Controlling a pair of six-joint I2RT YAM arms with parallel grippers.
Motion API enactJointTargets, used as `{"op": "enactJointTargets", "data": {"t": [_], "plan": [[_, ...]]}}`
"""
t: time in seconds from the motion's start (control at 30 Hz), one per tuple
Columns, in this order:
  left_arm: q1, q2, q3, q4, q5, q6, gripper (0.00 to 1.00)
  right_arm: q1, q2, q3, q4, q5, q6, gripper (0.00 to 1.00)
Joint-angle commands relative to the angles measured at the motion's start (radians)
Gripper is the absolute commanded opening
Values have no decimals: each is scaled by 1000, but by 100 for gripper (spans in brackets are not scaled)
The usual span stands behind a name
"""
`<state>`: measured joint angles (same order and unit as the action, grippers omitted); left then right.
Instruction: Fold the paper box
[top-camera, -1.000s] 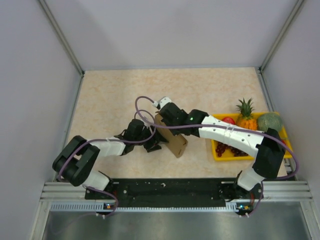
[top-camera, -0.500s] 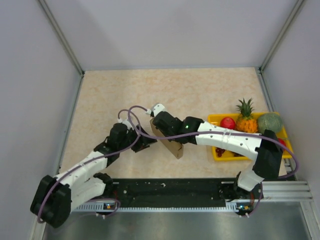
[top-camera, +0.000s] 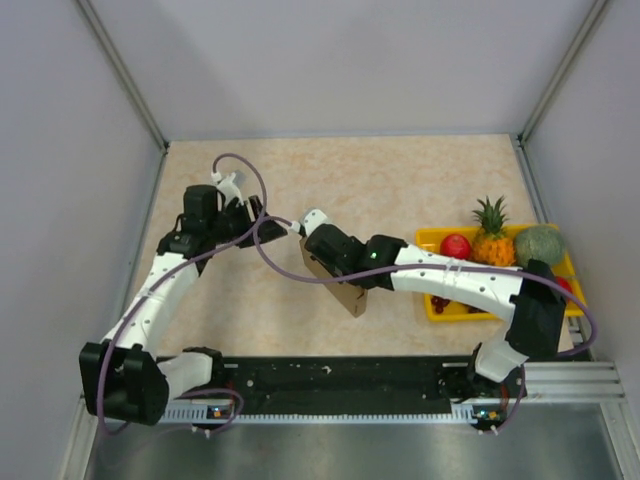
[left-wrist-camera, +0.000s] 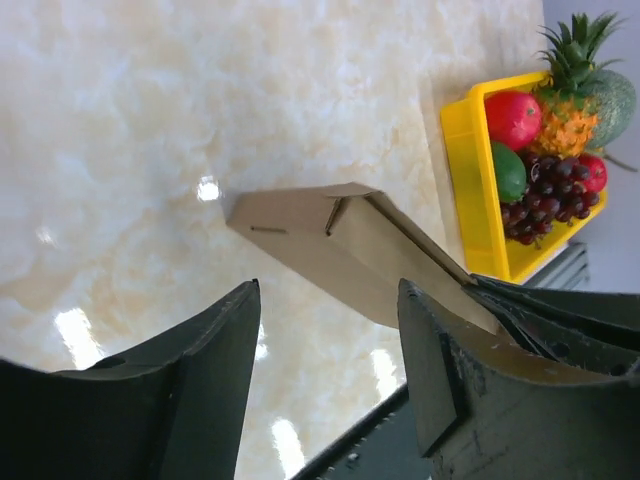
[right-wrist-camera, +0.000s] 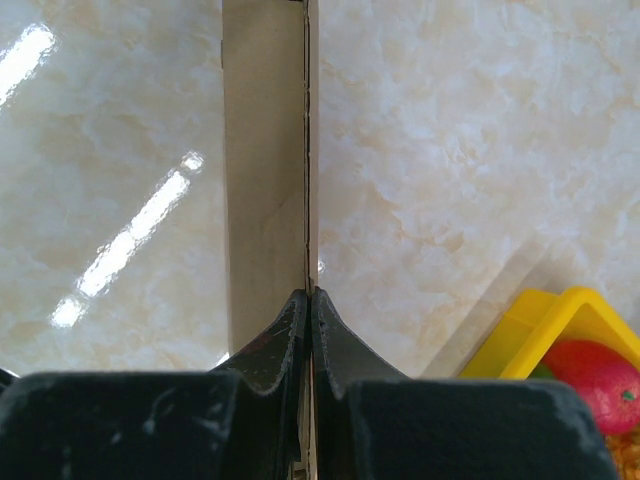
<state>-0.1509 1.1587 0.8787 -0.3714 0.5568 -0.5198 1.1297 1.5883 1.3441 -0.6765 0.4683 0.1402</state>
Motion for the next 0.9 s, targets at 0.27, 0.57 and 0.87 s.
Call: {"op": "enactJointTargets", "data": {"t": [0.27,0.57,0.87], "plan": [[-104,-54,-104,417,-89,489,54,8,-42,-85,120,-74,-68,0],[-72,245,103,243,328,636,41,8,-54,-105,141,-88,-90,0],[-72,245,92,223,410,701,41,-2,-68,-137,157,-102,-83,0]]}}
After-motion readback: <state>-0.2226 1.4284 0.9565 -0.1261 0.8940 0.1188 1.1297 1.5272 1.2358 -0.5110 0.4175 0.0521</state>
